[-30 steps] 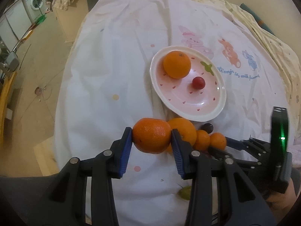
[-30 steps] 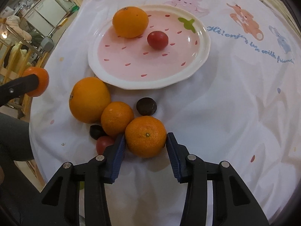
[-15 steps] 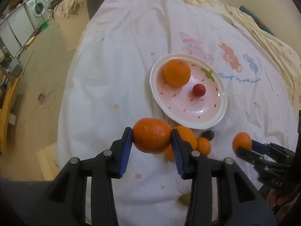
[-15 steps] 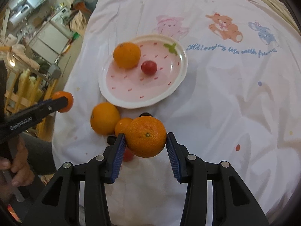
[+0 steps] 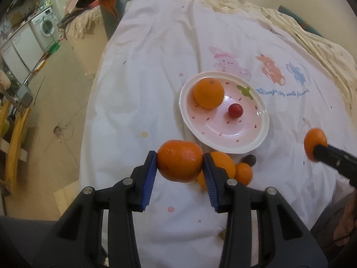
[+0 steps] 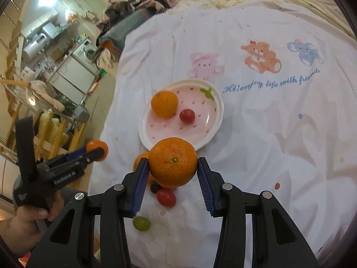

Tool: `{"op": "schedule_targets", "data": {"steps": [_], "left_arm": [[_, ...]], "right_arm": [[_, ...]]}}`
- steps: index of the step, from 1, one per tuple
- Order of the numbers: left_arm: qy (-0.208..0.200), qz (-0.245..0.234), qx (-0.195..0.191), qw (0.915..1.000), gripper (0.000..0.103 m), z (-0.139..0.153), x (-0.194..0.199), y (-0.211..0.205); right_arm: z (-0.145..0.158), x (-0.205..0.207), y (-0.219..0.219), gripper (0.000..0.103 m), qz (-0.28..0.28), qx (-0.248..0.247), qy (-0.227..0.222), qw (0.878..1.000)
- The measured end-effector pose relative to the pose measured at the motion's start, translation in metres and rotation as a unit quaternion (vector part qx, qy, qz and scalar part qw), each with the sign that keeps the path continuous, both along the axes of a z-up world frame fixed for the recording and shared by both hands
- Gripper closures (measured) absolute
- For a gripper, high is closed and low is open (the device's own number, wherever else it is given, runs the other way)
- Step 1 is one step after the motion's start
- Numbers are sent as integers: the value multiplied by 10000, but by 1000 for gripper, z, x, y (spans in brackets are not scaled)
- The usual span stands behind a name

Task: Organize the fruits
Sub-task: 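Carry the tangerine with the left tool and the orange with the right tool over the plate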

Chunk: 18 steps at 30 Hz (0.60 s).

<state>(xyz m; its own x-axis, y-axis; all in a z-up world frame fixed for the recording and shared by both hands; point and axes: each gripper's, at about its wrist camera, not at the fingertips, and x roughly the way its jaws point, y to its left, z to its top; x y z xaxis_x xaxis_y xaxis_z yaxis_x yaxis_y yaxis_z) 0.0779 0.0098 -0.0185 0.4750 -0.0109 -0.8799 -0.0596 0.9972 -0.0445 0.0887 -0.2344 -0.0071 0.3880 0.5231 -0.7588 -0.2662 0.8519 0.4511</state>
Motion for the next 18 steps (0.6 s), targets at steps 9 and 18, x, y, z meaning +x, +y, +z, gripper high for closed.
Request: {"op": "schedule_targets", "data": {"steps": [9, 18], "left_arm": [[-237, -61, -13, 9997, 66, 47, 17, 8], [-295, -213, -43, 9993, 66, 60, 63, -2]], "right_arm": [[42, 11, -21, 57, -225, 329, -579, 9975], [60, 53, -28, 57, -369, 257, -749, 9962]]}}
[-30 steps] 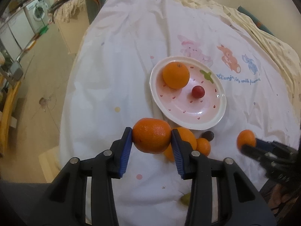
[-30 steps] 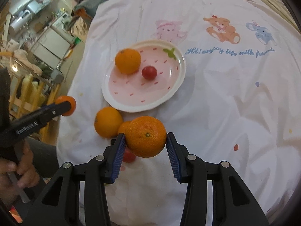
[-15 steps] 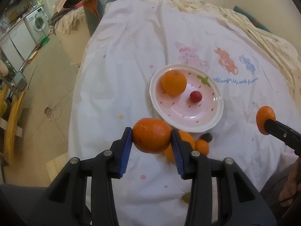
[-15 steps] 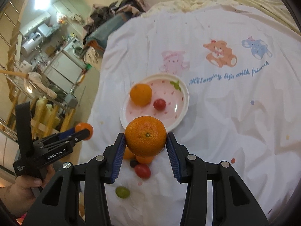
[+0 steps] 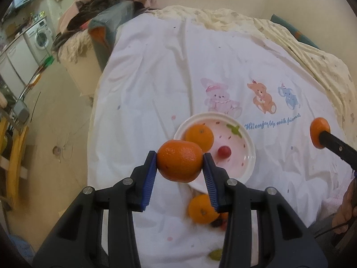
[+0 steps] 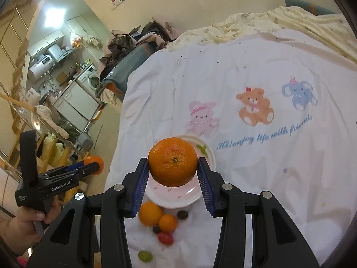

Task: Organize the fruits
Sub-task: 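Carry the tangerine with the left tool and the orange with the right tool over the plate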

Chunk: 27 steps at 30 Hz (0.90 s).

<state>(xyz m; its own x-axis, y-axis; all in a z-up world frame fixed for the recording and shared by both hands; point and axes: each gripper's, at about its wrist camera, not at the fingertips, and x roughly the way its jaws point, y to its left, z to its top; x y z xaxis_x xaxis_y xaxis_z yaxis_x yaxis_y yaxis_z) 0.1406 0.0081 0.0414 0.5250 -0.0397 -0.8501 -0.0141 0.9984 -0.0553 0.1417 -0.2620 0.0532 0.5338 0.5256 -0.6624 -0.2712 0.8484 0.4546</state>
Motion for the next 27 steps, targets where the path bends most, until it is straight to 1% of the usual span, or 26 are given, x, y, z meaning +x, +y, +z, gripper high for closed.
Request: {"op": "schedule_targets", "data": {"steps": [5, 8, 11, 14, 17, 24, 27], "left_arm": [[47, -137, -7, 9999, 66, -7, 22, -10], [156, -176, -76, 9997, 66, -19, 35, -16], [315, -160, -48, 9994, 66, -35, 46, -21], [380, -269, -94, 9989, 66, -48, 53, -25], [596, -350, -181, 9974, 66, -67, 57, -28], [1110, -325, -368, 9926, 66, -107, 58, -28], [1222, -323, -391, 9912, 66, -114, 61, -28]], "right_arm": [[2, 29, 5, 57, 1, -168, -49, 9998], [-4, 45, 11, 57, 20, -255, -4, 9997], [-14, 59, 17, 57, 58, -322, 79, 9994], [-29, 73, 22, 57, 91, -406, 205, 9989], [-48, 84, 26, 57, 120, -456, 398, 9981], [-96, 98, 31, 57, 183, -442, 881, 9950], [-111, 99, 34, 57, 259, -408, 1073, 9930]]}}
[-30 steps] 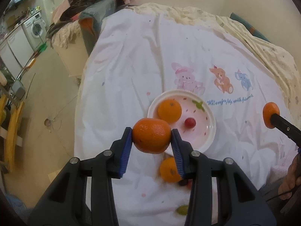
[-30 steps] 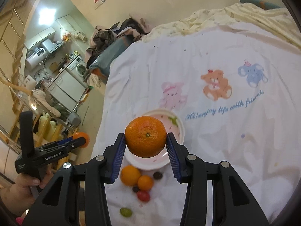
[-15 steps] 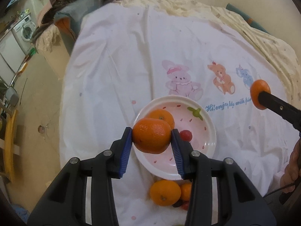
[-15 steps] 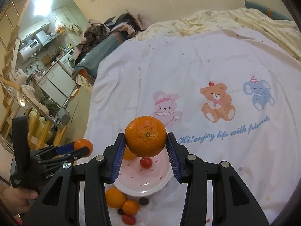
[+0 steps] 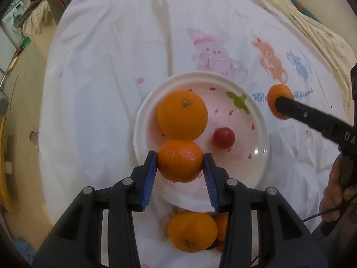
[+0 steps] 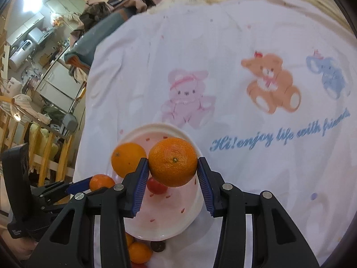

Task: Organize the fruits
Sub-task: 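Carry the tangerine with the left tool and the orange with the right tool over the plate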

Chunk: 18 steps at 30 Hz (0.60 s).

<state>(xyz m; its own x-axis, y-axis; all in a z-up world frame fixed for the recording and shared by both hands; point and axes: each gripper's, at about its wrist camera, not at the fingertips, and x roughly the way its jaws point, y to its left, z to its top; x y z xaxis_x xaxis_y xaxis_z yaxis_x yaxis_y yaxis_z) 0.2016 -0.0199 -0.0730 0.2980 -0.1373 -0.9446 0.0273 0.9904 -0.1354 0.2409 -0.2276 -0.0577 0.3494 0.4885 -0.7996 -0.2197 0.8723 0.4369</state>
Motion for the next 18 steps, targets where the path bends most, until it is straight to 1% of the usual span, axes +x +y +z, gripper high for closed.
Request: {"op": "schedule_targets", "data": {"steps": [5, 11, 13, 18], "left_arm": [[53, 7, -91, 9999, 66, -4, 3, -1], [275, 13, 19, 9996, 65, -15, 7, -1], [280, 2, 81, 9996, 65, -16, 7, -1], [332, 57, 100, 9994, 65, -20, 8, 0]], "right_arm": [[-16, -1, 8, 57, 146, -146, 198, 9996], [-29, 1, 8, 56, 134, -293, 366, 9988], [-32, 0, 8, 56, 132, -368, 404, 9984], [-35, 0, 6, 55, 97, -460, 449, 9979]]}}
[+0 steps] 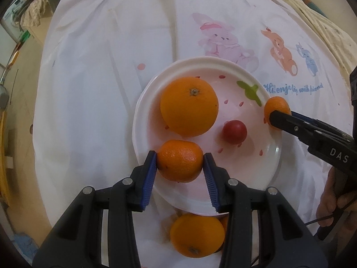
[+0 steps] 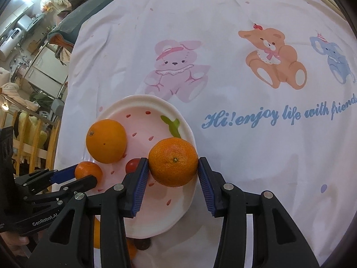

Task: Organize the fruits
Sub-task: 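Carry the tangerine with the left tool and the orange with the right tool over the plate, then open the left tool onto the plate while the right tool releases its orange there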

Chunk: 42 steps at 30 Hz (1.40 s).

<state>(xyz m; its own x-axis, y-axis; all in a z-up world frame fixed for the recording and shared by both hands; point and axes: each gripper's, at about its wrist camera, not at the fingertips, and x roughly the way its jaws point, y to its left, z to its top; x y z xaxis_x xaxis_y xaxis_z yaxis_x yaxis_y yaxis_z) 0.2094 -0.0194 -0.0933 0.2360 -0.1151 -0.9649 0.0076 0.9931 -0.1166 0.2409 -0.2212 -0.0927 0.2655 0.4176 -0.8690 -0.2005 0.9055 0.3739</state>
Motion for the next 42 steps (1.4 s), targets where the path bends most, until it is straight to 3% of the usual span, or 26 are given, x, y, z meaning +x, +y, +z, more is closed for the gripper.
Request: {"op": "schedule_targets", "data": {"steps": [10, 21, 23, 25, 26, 27, 29, 42], "left_arm": [[-35, -121, 235, 9996, 64, 1, 0, -3], [54, -58, 57, 10000, 64, -1, 1, -1], [94, -53, 73, 9999, 64, -1, 1, 0], [90, -19, 103, 9999, 63, -2, 1, 1], [91, -4, 58, 9999, 54, -2, 1, 1], [64, 13, -20, 10000, 34, 0, 1, 2], [-201, 82, 116, 9997, 15, 8, -1, 2], [-816, 80, 224, 9964, 13, 35, -4, -3]], "right_arm": [[2, 0, -3, 55, -34, -1, -12, 10000], [3, 2, -2, 54, 2, 43, 18, 10000], [3, 1, -1, 44, 9, 84, 28, 10000], [7, 1, 0, 22, 10, 146, -70, 9999], [11, 0, 0, 19, 11, 171, -165, 9997], [14, 0, 1, 17, 14, 188, -225, 9996], [18, 0, 1, 16, 10, 218, -286, 9994], [31, -2, -10, 10, -234, 337, -342, 9986]]}}
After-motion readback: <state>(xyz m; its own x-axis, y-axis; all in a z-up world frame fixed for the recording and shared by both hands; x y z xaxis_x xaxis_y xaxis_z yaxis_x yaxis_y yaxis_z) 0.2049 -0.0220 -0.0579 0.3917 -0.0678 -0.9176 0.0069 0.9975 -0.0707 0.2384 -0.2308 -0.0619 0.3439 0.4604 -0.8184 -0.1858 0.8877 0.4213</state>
